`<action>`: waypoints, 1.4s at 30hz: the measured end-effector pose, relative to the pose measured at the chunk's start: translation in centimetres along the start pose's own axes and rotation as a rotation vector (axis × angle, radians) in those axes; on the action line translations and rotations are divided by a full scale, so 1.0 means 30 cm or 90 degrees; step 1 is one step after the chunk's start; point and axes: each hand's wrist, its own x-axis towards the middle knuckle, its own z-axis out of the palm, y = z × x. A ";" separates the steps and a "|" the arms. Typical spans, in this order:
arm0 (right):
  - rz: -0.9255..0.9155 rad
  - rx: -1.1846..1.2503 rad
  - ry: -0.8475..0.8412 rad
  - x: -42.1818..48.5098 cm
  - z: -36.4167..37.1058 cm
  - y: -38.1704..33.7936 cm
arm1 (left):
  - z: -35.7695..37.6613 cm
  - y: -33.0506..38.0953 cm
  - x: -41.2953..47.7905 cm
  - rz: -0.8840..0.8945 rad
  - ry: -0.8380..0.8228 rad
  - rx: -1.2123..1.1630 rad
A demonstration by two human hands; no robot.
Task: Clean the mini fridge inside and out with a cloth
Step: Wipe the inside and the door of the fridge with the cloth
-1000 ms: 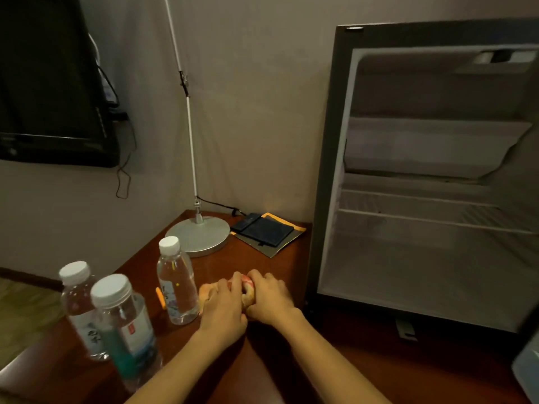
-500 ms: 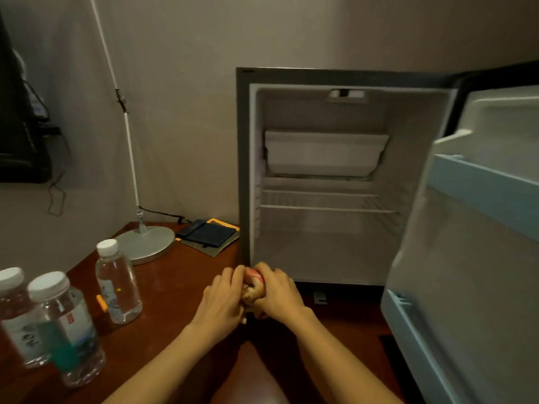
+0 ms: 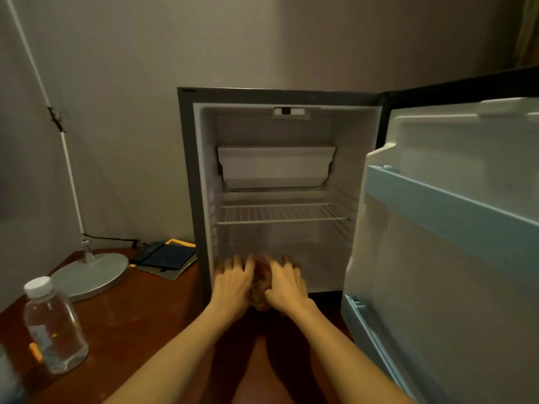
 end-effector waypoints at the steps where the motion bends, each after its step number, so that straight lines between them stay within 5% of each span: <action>1: 0.005 0.003 -0.029 0.019 0.020 -0.008 | 0.020 -0.011 0.006 -0.018 -0.052 -0.012; 7: -0.022 -0.052 -0.157 0.100 0.170 -0.038 | 0.126 -0.077 0.000 0.028 -0.154 0.026; 16: -0.037 -0.018 0.039 0.223 0.140 0.002 | 0.117 -0.078 0.130 -0.024 -0.118 -0.053; 21: 0.004 -0.085 -0.085 0.207 0.177 0.012 | 0.140 -0.058 0.145 -0.057 -0.224 -0.077; 42: -0.010 -0.051 -0.001 0.454 0.275 0.090 | 0.211 -0.094 0.328 -0.019 -0.246 -0.080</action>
